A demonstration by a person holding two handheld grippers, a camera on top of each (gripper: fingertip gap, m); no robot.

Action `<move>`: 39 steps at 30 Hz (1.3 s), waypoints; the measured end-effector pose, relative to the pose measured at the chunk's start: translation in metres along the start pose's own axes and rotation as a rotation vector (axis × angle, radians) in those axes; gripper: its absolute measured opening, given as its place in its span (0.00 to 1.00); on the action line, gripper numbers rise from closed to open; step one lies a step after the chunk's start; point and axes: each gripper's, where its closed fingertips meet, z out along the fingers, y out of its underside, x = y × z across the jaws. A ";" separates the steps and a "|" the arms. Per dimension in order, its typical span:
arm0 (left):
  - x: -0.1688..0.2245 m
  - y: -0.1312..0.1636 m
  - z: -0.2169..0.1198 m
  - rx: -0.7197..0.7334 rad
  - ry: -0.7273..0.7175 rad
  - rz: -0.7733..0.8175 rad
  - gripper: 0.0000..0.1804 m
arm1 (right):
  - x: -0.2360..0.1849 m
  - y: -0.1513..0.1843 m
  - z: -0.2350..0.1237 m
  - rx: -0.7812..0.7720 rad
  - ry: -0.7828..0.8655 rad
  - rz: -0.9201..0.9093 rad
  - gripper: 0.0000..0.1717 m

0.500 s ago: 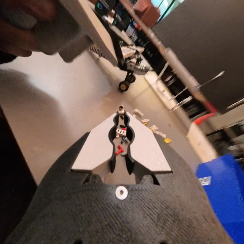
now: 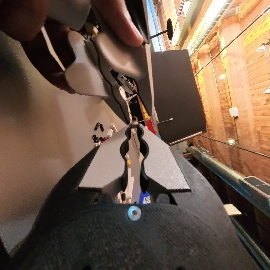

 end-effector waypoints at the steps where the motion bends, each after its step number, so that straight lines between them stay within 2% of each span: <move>1: 0.001 -0.001 0.000 0.010 0.002 0.004 0.14 | 0.000 -0.002 -0.001 0.007 0.007 -0.018 0.03; 3: -0.002 -0.004 -0.002 0.030 -0.010 0.001 0.08 | 0.002 -0.006 -0.003 0.031 0.020 -0.048 0.03; 4: -0.004 -0.005 -0.003 0.035 -0.017 -0.003 0.02 | 0.002 -0.007 -0.004 0.038 0.026 -0.057 0.03; 8: -0.002 -0.004 -0.005 0.032 -0.010 0.005 0.00 | 0.003 -0.009 -0.004 0.050 0.035 -0.062 0.04; 11: 0.000 -0.007 -0.007 0.044 -0.025 0.063 0.00 | 0.005 -0.013 -0.006 0.091 0.017 0.042 0.07; 14: 0.004 -0.011 -0.010 0.055 -0.034 0.131 0.00 | 0.007 -0.016 -0.009 0.169 -0.065 0.301 0.12; 19: 0.018 -0.020 -0.017 0.107 0.016 0.178 0.00 | 0.031 -0.010 -0.012 0.281 -0.247 1.009 0.29; 22: 0.027 -0.016 -0.015 0.088 0.087 0.171 0.00 | 0.050 -0.018 -0.022 0.432 -0.366 1.365 0.28; 28: 0.054 -0.003 -0.007 0.034 0.241 0.164 0.00 | 0.057 -0.036 -0.033 0.642 -0.650 1.764 0.20; 30: 0.057 -0.001 -0.005 0.025 0.256 0.161 0.00 | 0.058 -0.037 -0.035 0.689 -0.713 1.842 0.15; 33: 0.058 0.002 -0.003 0.007 0.263 0.156 0.00 | 0.059 -0.036 -0.037 0.724 -0.748 1.898 0.04; 39: 0.050 -0.001 -0.003 0.035 0.217 0.160 0.00 | 0.054 -0.032 -0.033 0.668 -0.772 1.895 0.03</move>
